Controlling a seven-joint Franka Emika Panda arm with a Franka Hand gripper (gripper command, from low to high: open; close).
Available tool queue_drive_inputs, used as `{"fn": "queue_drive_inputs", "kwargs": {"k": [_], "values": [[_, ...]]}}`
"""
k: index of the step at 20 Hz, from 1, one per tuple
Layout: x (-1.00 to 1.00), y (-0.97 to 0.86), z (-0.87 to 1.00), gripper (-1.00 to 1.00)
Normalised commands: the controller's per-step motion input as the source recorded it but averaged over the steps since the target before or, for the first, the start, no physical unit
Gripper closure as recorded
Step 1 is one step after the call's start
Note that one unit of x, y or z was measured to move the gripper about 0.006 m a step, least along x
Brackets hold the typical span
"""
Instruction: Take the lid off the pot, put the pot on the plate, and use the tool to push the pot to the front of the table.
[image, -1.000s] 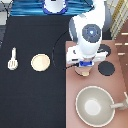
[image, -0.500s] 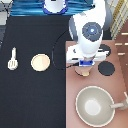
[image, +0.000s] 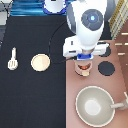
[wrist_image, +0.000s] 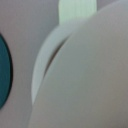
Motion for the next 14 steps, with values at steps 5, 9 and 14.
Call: {"fn": "queue_drive_inputs", "kwargs": {"k": [5, 9, 14], "values": [[-1.0, -0.04, -0.29, 1.0], [-1.0, 0.0, -0.45, 1.0], [-1.0, 0.0, -0.59, 1.0]]}}
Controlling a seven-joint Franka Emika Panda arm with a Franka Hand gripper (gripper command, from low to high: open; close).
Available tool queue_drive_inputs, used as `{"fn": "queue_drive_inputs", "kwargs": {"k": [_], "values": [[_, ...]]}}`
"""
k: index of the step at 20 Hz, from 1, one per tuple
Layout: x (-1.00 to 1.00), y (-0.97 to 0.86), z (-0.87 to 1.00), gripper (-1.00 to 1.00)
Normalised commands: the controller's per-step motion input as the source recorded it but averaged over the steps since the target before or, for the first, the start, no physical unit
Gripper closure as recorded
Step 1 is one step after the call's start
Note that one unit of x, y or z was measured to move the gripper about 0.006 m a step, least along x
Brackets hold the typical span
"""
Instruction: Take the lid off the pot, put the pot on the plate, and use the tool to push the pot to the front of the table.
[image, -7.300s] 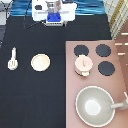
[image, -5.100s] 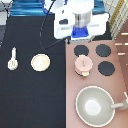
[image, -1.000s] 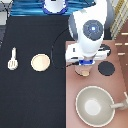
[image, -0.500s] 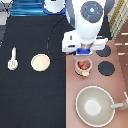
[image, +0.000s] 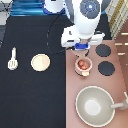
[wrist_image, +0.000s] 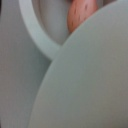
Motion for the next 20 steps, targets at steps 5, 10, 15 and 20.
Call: {"fn": "queue_drive_inputs", "kwargs": {"k": [5, 10, 15, 20], "values": [[-1.0, 0.0, -0.61, 1.0], [-1.0, 0.03, -0.59, 1.0], [-0.93, 0.33, -0.43, 1.0], [-0.49, 0.37, -0.27, 1.0]]}}
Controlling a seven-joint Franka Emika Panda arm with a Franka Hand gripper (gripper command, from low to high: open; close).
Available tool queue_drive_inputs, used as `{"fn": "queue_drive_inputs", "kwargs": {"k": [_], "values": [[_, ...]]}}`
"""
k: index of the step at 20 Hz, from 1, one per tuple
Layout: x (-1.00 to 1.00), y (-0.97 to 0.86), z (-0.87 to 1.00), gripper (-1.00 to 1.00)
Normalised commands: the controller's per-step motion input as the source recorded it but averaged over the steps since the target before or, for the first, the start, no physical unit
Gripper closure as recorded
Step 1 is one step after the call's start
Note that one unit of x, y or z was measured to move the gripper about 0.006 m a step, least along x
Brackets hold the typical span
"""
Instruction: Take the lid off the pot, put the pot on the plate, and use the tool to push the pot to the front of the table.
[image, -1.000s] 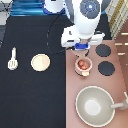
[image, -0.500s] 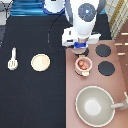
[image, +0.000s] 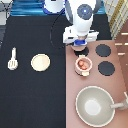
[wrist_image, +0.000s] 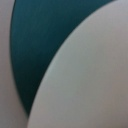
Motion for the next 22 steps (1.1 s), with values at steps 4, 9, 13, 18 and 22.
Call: {"fn": "queue_drive_inputs", "kwargs": {"k": [4, 9, 13, 18, 22], "values": [[-0.03, 0.31, 0.01, 1.0], [0.68, 0.03, 0.3, 1.0], [0.81, -0.16, 0.06, 1.0], [0.78, -0.16, 0.1, -1.0], [0.06, -0.04, 0.0, -1.0]]}}
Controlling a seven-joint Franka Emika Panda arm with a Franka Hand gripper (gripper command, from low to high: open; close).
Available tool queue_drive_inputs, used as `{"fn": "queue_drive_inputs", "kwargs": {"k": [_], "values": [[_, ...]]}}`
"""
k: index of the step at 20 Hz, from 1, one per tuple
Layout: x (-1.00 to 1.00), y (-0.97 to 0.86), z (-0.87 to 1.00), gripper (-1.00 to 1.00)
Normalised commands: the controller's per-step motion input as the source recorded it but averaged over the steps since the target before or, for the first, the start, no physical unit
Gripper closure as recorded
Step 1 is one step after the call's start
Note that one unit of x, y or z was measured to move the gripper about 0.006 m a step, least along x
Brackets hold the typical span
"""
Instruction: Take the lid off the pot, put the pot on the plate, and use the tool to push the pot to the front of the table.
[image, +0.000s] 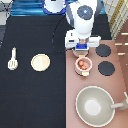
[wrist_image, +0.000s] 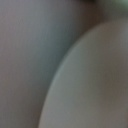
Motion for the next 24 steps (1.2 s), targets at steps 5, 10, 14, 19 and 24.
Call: {"fn": "queue_drive_inputs", "kwargs": {"k": [5, 10, 14, 19, 24], "values": [[-0.2, 0.18, 0.47, -1.0], [0.0, 0.23, 0.97, -1.0], [0.27, 0.1, 1.0, -1.0], [0.8, 0.0, 1.0, -1.0], [0.93, 0.0, 0.98, -1.0]]}}
